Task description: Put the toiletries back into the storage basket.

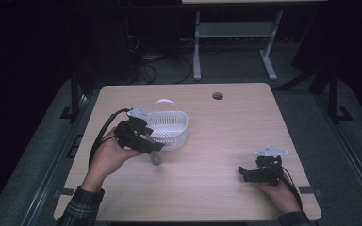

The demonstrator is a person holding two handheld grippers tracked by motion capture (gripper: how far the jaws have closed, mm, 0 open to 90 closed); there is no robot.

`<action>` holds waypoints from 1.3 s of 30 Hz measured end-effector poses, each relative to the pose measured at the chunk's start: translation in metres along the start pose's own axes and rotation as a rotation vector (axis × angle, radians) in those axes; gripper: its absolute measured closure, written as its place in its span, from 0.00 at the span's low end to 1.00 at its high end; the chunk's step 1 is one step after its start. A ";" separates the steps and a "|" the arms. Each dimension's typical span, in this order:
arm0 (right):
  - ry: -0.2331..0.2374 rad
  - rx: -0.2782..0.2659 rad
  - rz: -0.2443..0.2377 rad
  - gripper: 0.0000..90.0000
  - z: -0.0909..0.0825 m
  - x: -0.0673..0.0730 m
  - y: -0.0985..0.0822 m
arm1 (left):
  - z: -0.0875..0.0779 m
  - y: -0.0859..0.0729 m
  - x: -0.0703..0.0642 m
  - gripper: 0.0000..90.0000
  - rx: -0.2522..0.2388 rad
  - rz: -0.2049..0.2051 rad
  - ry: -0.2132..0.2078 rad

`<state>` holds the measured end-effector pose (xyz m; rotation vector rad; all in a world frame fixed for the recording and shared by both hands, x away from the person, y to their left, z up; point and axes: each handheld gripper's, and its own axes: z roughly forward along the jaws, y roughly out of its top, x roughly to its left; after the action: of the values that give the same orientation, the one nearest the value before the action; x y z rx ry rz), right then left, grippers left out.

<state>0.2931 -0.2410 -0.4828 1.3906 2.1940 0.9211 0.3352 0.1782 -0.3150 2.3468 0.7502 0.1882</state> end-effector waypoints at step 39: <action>-0.002 0.000 0.003 0.02 0.000 0.000 0.000 | -0.041 0.007 0.030 0.33 -0.059 -0.060 0.073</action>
<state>0.2931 -0.2412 -0.4828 1.3950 2.1913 0.9208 0.3499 0.2131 -0.2810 2.2688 0.8387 0.2676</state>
